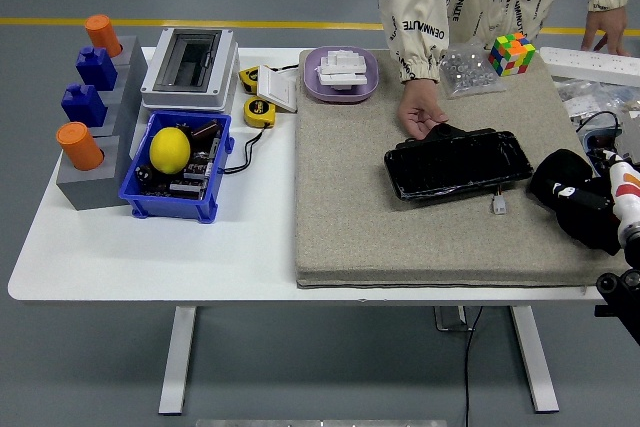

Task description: Pick the rag up,wipe the panel,place it on the desk

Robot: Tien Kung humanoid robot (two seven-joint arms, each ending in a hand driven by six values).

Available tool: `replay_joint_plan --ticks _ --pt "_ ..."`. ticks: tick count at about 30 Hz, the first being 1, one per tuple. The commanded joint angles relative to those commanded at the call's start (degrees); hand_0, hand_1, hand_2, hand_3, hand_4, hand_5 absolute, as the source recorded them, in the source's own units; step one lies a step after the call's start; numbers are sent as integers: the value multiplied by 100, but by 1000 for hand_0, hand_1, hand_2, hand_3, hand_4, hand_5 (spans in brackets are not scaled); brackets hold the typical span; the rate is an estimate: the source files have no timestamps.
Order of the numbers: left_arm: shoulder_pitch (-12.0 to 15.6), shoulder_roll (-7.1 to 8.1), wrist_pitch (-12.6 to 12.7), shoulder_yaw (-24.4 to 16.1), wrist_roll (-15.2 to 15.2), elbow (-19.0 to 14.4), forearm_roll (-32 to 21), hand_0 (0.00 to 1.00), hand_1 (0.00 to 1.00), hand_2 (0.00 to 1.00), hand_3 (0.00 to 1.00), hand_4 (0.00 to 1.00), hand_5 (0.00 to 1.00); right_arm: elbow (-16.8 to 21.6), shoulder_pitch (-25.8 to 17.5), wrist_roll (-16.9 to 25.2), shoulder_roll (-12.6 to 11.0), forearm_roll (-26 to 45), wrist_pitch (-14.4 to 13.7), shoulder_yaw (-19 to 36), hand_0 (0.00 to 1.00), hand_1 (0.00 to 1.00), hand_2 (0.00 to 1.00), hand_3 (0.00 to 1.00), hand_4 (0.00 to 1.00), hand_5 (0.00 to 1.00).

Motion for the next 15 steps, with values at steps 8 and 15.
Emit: replay_joint_plan --ticks 8,15 --pt "19 5 0 30 0 -3 -3 608 641 655 561 628 441 253 -140 -23 -115 -28 -13 141 901 849 920 944 998 604" --pt "22 18 2 68 0 -4 1 608 641 655 561 629 442 536 -264 -81 -176 -75 -49 256 906 849 920 944 998 622"
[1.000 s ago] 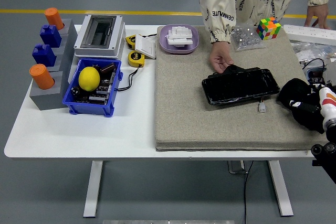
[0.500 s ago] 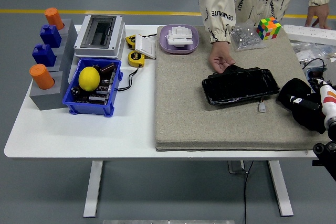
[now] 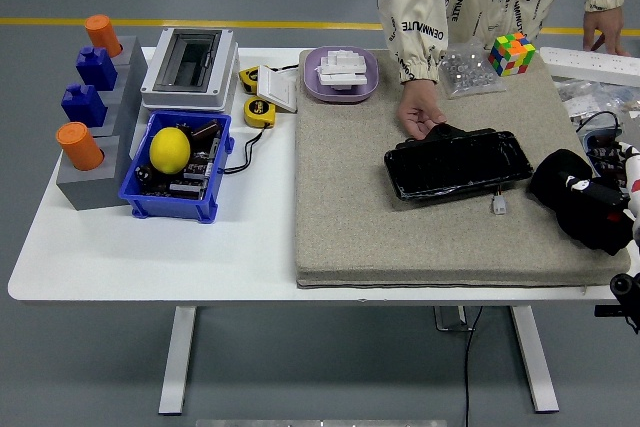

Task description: Pick the rag up,wipe the panel,place it on the desk

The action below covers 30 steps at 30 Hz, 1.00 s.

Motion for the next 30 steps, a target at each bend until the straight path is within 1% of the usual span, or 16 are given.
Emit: replay_joint_plan --ticks 4,8,9,12,14,15,20,21,26,27,30 --pt "-5 2 -1 18 -1 -6 0 608 641 655 562 628 442 223 -118 -9 27 45 -79 78 910 849 920 940 998 631" --pt "10 -11 -3 50 2 1 -19 608 641 655 562 628 442 483 -296 41 121 101 -203 147 910 849 920 940 998 631" --pt "10 -14 -2 53 2 2 -19 608 641 655 561 628 441 515 -332 99 144 151 -235 170 913 849 920 938 998 673" --pt "2 -18 0 47 0 0 -10 608 641 655 561 628 441 532 -402 311 193 294 -312 238 913 849 920 938 998 673" --pt "-4 -18 1 34 -1 -2 0 608 641 655 561 628 441 528 -440 487 215 550 -361 280 913 849 920 938 998 673" --pt "-7 -20 2 27 -1 -4 3 609 641 655 562 629 442 534 -463 591 226 754 -393 305 943 855 922 942 998 838" --pt "-8 -35 0 9 0 -2 7 609 641 655 562 629 442 609 -542 977 235 1453 -532 433 943 855 922 942 998 838" --pt "-10 -37 0 6 0 -3 7 609 642 655 561 628 441 629 -553 1046 228 1573 -557 459 975 894 931 948 998 877" --pt "-17 -40 3 -16 -1 -2 19 609 642 655 561 628 441 663 -573 1493 201 2159 -718 556 975 894 931 948 998 877" --pt "-21 -41 3 -22 -2 -5 21 609 641 655 561 628 441 665 -574 1577 197 2246 -742 577 998 940 943 956 998 911" --pt "-26 -43 2 -32 -2 -6 23 609 641 655 561 628 441 674 -576 1758 194 2497 -774 614 998 940 943 956 998 911"
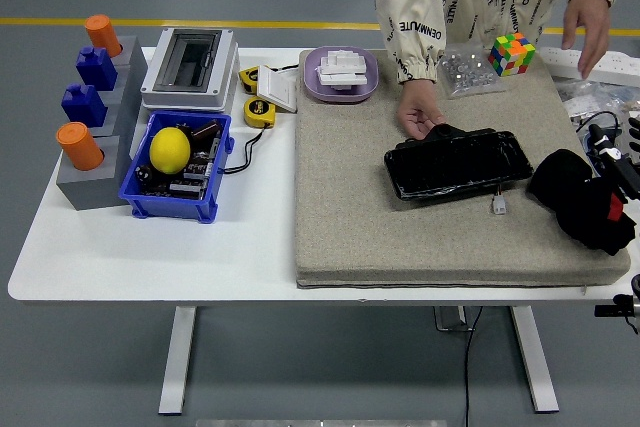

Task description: Pick the rag up,wipe the panel,place it on the desk

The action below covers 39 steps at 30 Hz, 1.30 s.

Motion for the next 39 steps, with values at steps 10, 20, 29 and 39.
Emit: replay_joint_plan --ticks 10,20,29,39 --pt "0 -17 -1 -25 2 0 5 608 641 655 562 628 441 81 -59 1228 -11 2236 419 357 904 874 886 868 998 937" --pt "-3 -21 1 -43 1 -3 11 608 642 655 561 628 442 131 -120 1769 -56 4657 1437 902 878 849 870 851 998 915" --pt "-1 -22 -1 -46 1 -4 6 608 641 655 560 628 440 15 -136 1759 -28 6798 2444 1056 833 819 843 823 998 872" --pt "7 -23 -1 -53 2 0 6 607 641 655 560 628 441 -78 -157 1540 -48 8190 3373 1106 819 805 836 824 998 859"
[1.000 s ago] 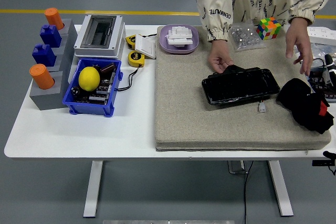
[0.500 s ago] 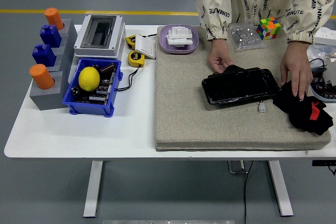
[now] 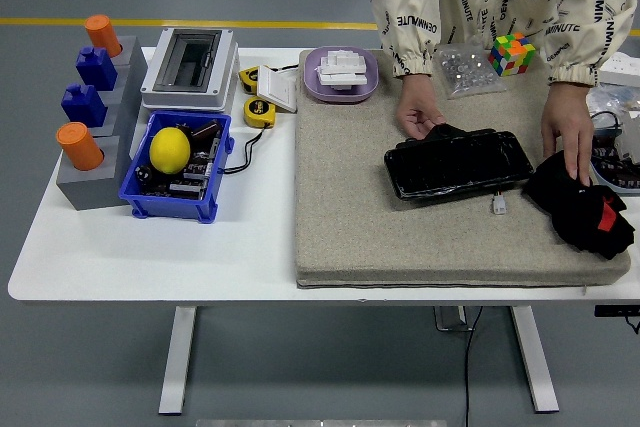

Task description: Pick the rag up,wipe the panel,place it on the desk

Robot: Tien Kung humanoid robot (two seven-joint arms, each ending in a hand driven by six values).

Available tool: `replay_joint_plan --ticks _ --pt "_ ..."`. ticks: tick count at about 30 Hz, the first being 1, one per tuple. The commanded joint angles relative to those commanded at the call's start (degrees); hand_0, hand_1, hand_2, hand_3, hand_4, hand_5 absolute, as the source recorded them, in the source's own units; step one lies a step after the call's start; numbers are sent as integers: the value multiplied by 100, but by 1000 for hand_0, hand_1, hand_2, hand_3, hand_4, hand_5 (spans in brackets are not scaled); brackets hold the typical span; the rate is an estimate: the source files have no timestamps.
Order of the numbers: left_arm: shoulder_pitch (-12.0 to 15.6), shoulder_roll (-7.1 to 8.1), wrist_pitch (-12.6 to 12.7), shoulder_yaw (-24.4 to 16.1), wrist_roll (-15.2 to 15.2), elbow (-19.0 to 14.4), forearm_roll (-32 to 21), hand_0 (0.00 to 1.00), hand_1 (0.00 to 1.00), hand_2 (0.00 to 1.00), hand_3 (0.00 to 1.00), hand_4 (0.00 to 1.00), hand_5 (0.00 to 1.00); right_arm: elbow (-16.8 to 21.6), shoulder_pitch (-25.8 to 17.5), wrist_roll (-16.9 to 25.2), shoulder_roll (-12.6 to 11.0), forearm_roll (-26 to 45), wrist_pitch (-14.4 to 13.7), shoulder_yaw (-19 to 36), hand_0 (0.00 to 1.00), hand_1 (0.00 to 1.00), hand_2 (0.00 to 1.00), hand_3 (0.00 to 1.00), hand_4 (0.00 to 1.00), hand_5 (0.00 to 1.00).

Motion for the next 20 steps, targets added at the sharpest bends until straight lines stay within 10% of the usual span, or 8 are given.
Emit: replay_joint_plan --ticks 20 --pt "35 28 2 59 4 -1 -23 608 642 655 561 628 441 -2 -100 -43 -2 99 19 98 810 799 834 822 998 839"
